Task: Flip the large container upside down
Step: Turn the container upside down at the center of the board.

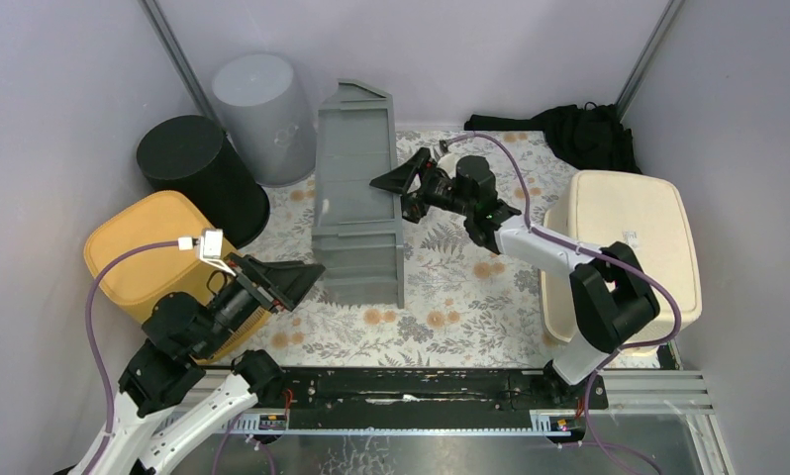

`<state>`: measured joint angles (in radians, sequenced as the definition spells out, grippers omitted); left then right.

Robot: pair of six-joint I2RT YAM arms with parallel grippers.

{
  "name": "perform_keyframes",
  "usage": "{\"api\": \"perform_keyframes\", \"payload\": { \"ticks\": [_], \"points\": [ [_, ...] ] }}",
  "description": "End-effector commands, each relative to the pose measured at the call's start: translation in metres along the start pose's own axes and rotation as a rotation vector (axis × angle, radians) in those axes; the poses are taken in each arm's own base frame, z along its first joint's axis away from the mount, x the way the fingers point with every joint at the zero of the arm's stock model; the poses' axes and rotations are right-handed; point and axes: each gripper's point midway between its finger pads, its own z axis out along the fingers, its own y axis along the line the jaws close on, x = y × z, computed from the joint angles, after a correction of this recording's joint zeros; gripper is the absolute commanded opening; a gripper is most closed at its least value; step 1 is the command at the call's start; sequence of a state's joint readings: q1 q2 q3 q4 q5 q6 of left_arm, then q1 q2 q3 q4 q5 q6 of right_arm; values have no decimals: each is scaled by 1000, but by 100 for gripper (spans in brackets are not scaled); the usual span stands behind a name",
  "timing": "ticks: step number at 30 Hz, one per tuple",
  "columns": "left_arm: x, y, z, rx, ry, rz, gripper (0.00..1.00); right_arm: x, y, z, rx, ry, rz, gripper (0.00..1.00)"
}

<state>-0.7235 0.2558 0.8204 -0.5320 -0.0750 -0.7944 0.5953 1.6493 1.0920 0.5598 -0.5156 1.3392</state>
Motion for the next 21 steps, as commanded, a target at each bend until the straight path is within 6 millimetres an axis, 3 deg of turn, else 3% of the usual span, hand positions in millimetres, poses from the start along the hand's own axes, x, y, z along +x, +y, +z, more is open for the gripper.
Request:
{"api": "perform_keyframes", "payload": {
  "ticks": [1, 3, 11, 21],
  "points": [
    [-4, -5, 8, 14, -11, -5, 100, -2, 8, -23, -24, 13, -76, 93],
    [-2, -5, 10, 11, 0, -5, 100, -2, 2, -32, -32, 20, -77, 100],
    [10, 6, 15, -17, 28, -16, 100, -9, 7, -71, -152, 36, -76, 100],
    [21, 15, 27, -48, 64, -12, 100, 2, 30, -87, -234, 84, -150, 99]
  ]
}}
